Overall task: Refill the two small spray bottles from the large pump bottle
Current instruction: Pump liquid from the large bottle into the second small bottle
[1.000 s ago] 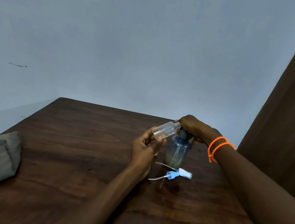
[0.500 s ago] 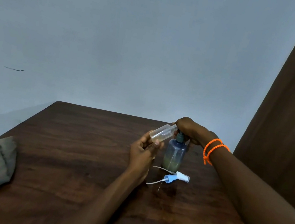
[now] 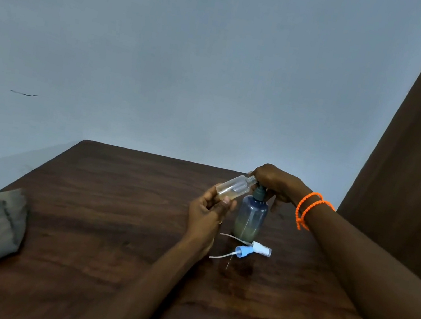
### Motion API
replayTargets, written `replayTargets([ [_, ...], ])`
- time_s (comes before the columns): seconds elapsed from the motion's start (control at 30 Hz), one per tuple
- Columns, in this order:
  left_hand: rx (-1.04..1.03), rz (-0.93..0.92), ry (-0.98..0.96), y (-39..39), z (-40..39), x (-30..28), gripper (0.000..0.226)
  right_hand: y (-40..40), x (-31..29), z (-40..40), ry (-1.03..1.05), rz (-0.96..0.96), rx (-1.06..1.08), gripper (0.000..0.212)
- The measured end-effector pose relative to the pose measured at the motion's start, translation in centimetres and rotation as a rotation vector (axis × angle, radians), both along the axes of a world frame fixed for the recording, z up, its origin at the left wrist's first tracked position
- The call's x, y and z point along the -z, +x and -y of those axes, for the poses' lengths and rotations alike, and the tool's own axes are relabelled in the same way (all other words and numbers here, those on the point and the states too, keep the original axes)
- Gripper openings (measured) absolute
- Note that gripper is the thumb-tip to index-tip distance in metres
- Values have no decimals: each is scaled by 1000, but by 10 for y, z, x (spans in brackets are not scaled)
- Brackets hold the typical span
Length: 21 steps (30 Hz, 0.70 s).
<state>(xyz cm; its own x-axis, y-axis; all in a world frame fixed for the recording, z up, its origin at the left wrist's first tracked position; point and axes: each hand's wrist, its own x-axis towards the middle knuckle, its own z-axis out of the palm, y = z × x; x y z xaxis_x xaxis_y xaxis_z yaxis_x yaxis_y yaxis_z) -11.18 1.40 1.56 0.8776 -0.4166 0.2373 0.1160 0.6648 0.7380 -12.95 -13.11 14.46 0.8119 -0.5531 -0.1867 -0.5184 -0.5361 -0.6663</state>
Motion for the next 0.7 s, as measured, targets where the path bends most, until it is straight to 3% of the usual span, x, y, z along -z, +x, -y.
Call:
replayTargets([
  [0.37,6,-24,0,4,2,2,37,2,5,0,-21,51,-19,24],
  [0.53,1,-49,10,-2,0,-1,35,-5,-7,-6,-92,-43,-22,29],
  [0.7,-9,-22,20,1,0,-1,32,2,10,1,-11,99,-14,26],
])
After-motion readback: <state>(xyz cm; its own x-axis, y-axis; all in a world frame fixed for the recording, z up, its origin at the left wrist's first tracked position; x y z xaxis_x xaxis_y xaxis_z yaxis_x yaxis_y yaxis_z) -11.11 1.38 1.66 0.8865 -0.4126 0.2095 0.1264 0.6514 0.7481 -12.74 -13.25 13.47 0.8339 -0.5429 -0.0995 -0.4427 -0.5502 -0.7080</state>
